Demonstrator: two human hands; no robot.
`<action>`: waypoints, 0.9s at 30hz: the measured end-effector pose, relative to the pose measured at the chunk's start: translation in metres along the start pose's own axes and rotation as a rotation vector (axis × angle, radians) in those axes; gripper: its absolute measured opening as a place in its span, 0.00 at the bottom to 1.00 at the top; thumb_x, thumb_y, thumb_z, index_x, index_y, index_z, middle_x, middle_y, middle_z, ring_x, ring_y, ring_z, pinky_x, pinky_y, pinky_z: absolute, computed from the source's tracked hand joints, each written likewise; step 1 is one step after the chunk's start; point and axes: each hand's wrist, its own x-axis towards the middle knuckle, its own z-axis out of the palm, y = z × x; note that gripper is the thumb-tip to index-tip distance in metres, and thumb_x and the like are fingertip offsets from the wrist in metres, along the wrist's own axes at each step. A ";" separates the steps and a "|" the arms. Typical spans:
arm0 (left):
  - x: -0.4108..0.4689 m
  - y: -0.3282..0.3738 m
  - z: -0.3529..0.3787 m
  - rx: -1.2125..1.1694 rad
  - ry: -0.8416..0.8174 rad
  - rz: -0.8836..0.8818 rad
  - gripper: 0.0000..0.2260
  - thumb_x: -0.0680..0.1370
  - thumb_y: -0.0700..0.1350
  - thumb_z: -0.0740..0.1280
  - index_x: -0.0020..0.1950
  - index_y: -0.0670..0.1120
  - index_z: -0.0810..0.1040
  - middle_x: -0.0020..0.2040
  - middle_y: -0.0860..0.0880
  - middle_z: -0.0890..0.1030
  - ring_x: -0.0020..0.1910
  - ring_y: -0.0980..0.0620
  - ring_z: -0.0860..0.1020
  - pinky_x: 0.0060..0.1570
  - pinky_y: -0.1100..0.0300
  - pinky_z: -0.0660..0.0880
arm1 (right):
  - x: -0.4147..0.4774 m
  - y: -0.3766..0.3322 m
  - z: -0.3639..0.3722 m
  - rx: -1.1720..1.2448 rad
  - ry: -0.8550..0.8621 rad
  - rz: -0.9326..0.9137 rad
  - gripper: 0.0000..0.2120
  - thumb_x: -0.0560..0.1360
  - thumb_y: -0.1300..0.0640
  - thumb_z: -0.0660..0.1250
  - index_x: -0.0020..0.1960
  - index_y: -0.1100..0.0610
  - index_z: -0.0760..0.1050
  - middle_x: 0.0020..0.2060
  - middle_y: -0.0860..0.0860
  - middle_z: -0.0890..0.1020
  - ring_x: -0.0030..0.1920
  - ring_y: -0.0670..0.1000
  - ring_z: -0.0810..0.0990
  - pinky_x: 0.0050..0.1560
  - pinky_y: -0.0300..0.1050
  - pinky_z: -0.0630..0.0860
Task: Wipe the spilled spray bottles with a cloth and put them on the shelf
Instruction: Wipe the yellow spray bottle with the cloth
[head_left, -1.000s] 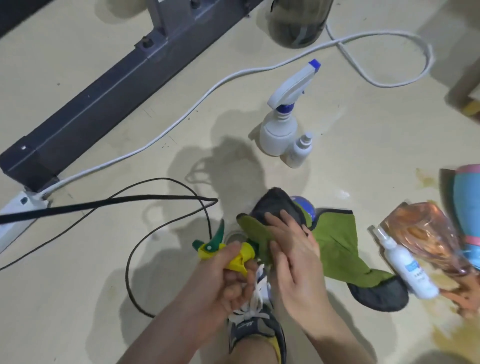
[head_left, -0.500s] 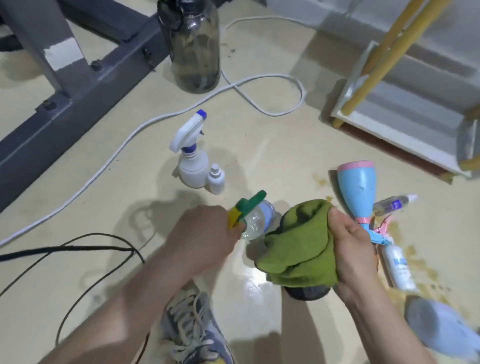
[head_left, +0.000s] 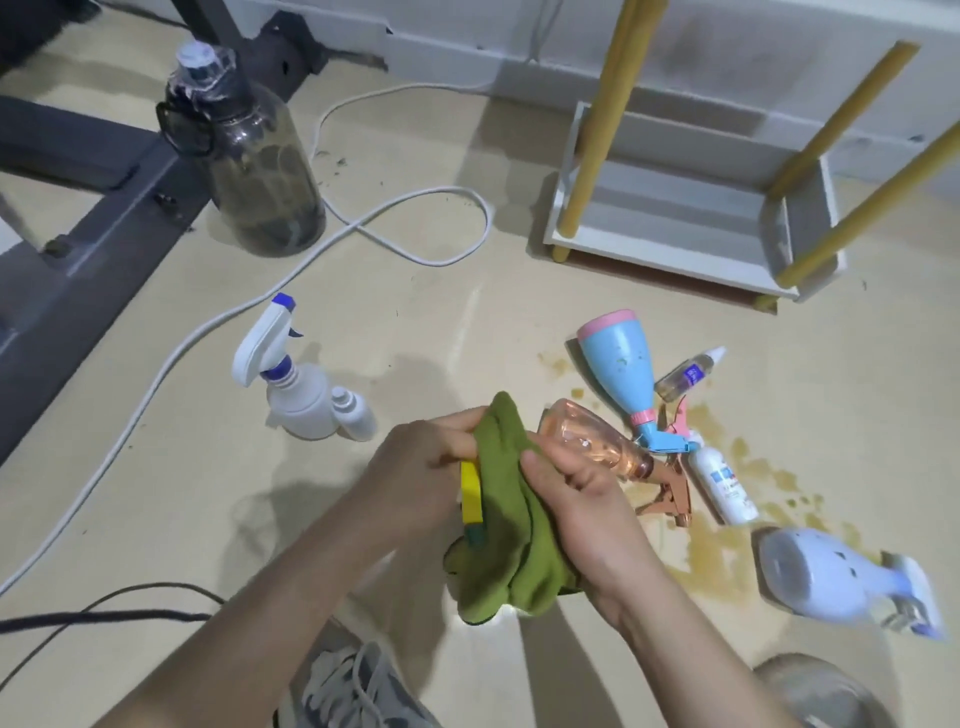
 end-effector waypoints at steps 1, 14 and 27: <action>-0.005 0.005 0.004 -0.170 0.031 -0.088 0.09 0.73 0.38 0.64 0.44 0.42 0.84 0.53 0.47 0.82 0.54 0.47 0.80 0.59 0.49 0.74 | 0.004 0.007 0.003 0.037 0.025 0.010 0.12 0.82 0.59 0.61 0.57 0.55 0.82 0.43 0.55 0.86 0.42 0.53 0.82 0.45 0.45 0.79; -0.029 -0.010 -0.024 0.531 0.237 -0.317 0.15 0.80 0.47 0.62 0.63 0.62 0.75 0.37 0.55 0.80 0.41 0.50 0.79 0.43 0.56 0.75 | 0.051 0.045 0.005 -0.190 0.335 -0.162 0.10 0.80 0.58 0.63 0.46 0.54 0.83 0.37 0.46 0.82 0.40 0.43 0.79 0.47 0.41 0.77; -0.058 -0.035 -0.032 0.605 0.079 -0.139 0.18 0.74 0.52 0.71 0.57 0.69 0.70 0.43 0.69 0.78 0.43 0.67 0.76 0.42 0.76 0.68 | 0.095 0.109 -0.001 -0.409 0.074 0.129 0.20 0.82 0.55 0.60 0.38 0.69 0.70 0.34 0.58 0.73 0.38 0.51 0.71 0.41 0.46 0.69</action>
